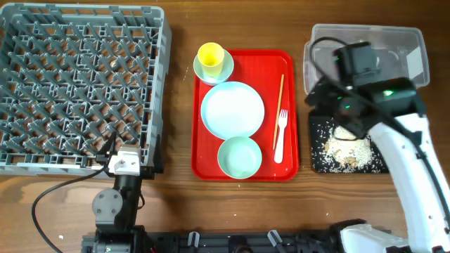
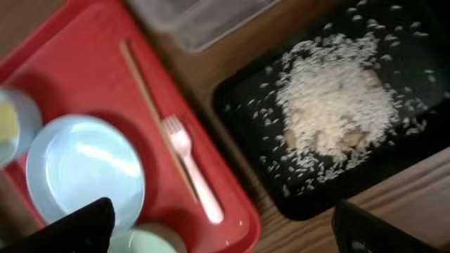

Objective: Sort waste into correct bins and load items into the dishwasher rack
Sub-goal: 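Return the emptied bowl to the red tray and release it, then lift the right arm away and swing the left gripper toward the tray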

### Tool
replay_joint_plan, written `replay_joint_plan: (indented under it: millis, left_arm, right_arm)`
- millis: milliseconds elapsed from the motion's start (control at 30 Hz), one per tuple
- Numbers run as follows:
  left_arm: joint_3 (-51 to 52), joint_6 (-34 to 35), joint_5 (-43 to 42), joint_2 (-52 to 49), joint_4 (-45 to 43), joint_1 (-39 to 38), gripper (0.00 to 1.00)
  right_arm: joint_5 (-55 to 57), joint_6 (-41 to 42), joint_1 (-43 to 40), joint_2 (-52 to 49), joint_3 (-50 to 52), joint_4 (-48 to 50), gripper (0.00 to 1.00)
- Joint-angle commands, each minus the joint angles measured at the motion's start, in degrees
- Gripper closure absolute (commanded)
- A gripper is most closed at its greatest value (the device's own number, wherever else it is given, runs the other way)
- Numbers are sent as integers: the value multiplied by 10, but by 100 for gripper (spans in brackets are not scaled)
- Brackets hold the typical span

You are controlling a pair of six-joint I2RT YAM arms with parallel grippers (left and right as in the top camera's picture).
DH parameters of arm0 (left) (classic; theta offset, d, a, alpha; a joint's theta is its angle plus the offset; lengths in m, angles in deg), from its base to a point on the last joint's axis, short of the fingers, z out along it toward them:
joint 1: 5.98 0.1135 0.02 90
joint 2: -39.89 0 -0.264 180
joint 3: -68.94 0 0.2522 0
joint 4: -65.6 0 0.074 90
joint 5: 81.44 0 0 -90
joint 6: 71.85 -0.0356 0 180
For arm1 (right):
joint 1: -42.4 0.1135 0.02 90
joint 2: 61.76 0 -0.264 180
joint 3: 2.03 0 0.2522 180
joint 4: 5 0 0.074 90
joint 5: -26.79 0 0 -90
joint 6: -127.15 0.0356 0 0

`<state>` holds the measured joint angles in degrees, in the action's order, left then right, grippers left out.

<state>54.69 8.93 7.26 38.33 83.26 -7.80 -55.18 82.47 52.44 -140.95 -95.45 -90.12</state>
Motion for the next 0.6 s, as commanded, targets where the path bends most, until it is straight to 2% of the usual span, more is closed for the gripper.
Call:
replay_joint_plan:
  millis: [0,400,467,533,567]
  left_arm:
    - [2,-9,8,0,4,-2,0]
    - [2,-10,2,0,-3,-2,0]
    - [2,26,-139,0,-59,-2,0]
    - [2,74,-370,0,-103,-2,0]
    - [2,73,-442,0,-108,-2,0]
  right_arm:
    - [14,-3,-47,6,-4,20,0]
    - [14,-3,-58,5,-3,83,0]
    - [14,-3,-58,5,-4,83,0]
    - [14,-3,-58,5,-4,83,0]
    - [14,-3,-58,5,-4,83,0]
